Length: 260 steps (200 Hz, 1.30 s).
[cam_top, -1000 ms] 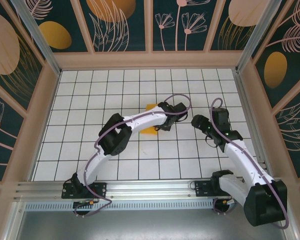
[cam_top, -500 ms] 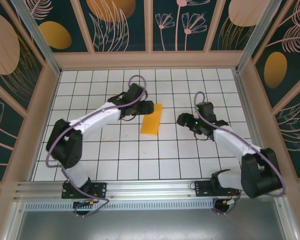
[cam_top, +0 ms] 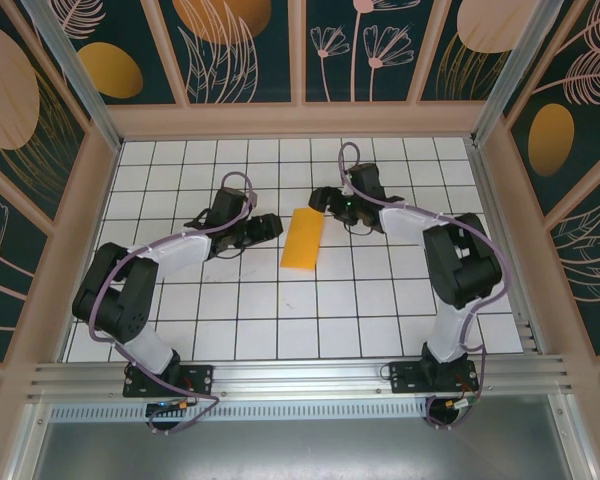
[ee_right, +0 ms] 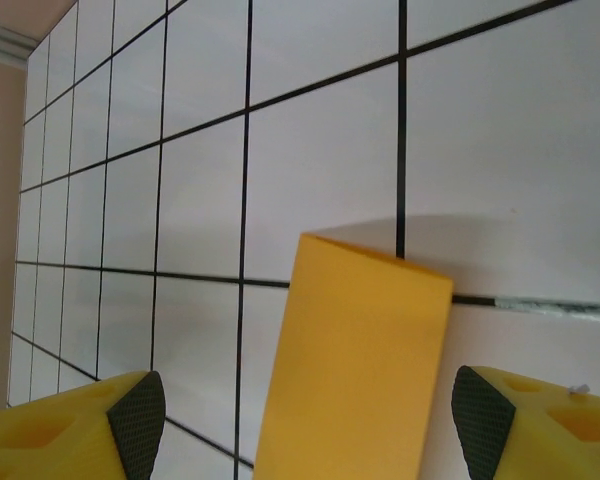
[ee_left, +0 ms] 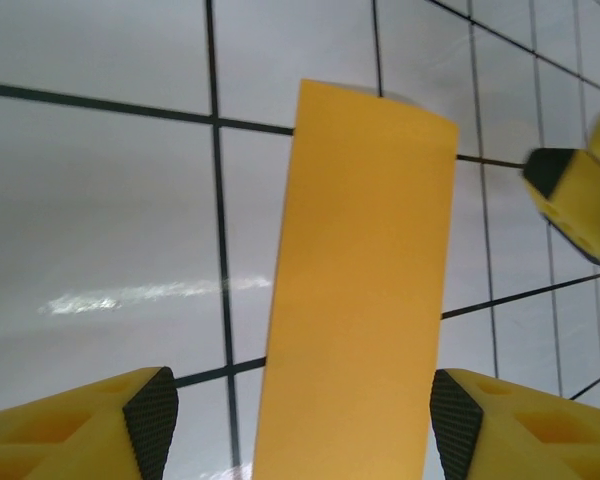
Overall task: Fold a paper plane with a square sheet of paper (fold left side to right side)
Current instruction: Third fold the triangle at the center of the table.
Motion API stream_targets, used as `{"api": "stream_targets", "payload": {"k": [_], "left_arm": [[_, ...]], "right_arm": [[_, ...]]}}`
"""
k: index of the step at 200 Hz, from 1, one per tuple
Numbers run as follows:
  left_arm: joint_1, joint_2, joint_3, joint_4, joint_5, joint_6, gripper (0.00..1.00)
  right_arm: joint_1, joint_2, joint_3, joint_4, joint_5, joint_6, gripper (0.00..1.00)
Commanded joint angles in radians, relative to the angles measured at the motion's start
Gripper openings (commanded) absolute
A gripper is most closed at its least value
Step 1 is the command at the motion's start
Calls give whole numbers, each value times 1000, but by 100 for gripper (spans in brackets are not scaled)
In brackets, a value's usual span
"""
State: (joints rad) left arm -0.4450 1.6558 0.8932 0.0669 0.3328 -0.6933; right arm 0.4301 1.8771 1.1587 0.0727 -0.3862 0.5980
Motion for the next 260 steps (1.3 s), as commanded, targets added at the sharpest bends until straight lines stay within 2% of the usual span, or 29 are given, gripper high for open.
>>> {"api": "stream_targets", "payload": {"k": [1, 35, 92, 146, 172, 231, 260], "left_arm": [[3, 41, 0, 93, 73, -23, 69], [3, 82, 4, 102, 83, -26, 68], [3, 117, 22, 88, 90, -20, 69], [3, 158, 48, 100, 163, -23, 67], [3, 186, 63, 117, 201, -29, 65], [3, 257, 115, 112, 259, -25, 62], [2, 280, 125, 123, 288, -28, 54]], "right_arm": [[6, 61, 73, 36, -65, 9, 79], [6, 129, 118, 32, -95, 7, 78], [6, 192, 145, -41, -73, -22, 77], [4, 224, 163, -122, -30, -74, 58], [4, 235, 165, -138, -24, -88, 53], [4, 250, 172, -153, -29, -115, 49], [4, 252, 171, -147, -39, -116, 48]]}}
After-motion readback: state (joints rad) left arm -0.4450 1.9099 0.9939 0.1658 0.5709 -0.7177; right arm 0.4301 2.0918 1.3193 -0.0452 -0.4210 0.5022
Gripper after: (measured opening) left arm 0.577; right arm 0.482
